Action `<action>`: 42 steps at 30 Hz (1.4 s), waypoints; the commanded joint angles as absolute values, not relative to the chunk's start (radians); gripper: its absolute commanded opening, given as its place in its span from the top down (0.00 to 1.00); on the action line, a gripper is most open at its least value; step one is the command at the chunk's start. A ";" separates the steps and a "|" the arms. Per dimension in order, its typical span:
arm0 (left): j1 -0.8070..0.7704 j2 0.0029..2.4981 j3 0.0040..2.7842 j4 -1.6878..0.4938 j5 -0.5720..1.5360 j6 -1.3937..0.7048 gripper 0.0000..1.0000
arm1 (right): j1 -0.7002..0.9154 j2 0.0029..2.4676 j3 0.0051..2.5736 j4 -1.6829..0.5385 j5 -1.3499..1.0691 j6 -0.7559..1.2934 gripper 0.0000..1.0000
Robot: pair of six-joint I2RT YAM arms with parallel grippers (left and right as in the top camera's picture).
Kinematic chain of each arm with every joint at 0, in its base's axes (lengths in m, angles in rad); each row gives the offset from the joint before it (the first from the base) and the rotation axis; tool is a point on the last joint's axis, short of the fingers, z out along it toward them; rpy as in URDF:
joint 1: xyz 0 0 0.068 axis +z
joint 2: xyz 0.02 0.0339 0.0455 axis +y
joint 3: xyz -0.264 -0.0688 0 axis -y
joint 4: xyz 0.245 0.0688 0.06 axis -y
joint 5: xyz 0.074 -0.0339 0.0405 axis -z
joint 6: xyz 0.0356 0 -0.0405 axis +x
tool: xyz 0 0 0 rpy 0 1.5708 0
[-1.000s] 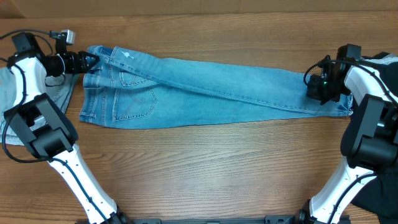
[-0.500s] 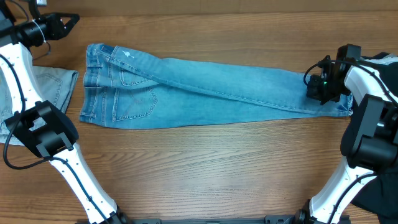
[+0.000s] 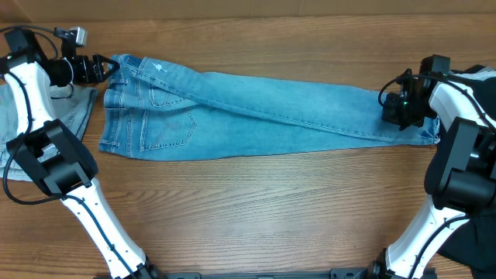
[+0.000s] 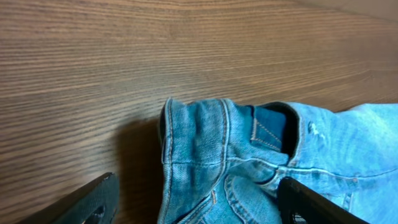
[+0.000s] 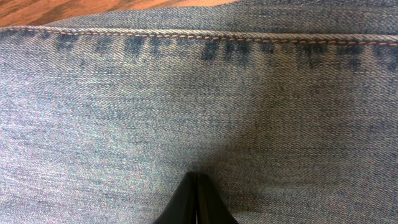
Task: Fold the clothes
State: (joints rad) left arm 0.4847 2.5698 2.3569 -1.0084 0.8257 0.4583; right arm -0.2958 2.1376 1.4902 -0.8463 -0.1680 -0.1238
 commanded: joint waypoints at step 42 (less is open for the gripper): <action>0.340 2.513 2.747 -1.392 0.871 0.392 0.96 | -0.310 2.268 1.409 -0.893 -0.047 -0.104 0.96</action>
State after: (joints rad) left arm 0.3466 2.5793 2.7090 -1.3270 0.9165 0.2993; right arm -0.2958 2.1384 1.4925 -0.8490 -0.1669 -0.1081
